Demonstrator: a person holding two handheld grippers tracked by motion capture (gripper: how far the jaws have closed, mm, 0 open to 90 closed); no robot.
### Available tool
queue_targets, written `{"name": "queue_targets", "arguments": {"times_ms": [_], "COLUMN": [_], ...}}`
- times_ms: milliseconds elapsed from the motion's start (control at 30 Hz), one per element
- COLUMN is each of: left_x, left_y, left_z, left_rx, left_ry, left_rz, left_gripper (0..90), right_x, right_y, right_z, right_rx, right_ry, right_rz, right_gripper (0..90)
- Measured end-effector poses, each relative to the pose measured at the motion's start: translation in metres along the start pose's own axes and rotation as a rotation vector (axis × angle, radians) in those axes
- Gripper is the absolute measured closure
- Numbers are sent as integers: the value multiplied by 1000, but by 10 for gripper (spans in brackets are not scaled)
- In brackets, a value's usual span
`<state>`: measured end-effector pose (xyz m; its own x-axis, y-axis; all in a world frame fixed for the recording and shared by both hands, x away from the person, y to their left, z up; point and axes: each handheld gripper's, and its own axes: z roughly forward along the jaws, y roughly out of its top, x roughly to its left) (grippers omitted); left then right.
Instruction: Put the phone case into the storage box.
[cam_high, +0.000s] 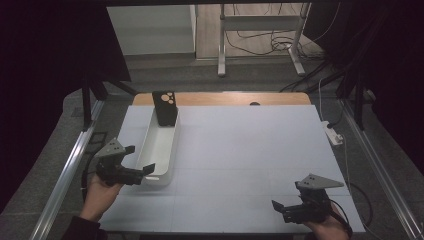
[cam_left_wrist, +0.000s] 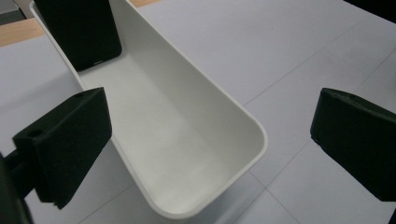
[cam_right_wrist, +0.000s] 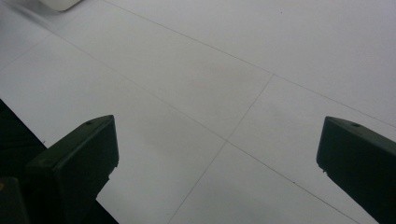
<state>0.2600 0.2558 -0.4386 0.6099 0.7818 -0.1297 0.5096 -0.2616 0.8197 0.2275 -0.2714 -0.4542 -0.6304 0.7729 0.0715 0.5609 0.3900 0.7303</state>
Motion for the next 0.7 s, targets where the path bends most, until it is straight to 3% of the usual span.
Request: {"name": "queue_targets", "arguments": {"times_ms": [700], "left_x": [-12], "left_y": [-19], "left_z": [-22], "left_rx": [-20], "left_ry": [9], "left_rz": [-14], "left_gripper": [0], "right_x": [0], "right_y": [0], "right_z": [1], "right_rx": [5], "right_ry": [2], "right_rz": [-5], "right_gripper": [0]}}
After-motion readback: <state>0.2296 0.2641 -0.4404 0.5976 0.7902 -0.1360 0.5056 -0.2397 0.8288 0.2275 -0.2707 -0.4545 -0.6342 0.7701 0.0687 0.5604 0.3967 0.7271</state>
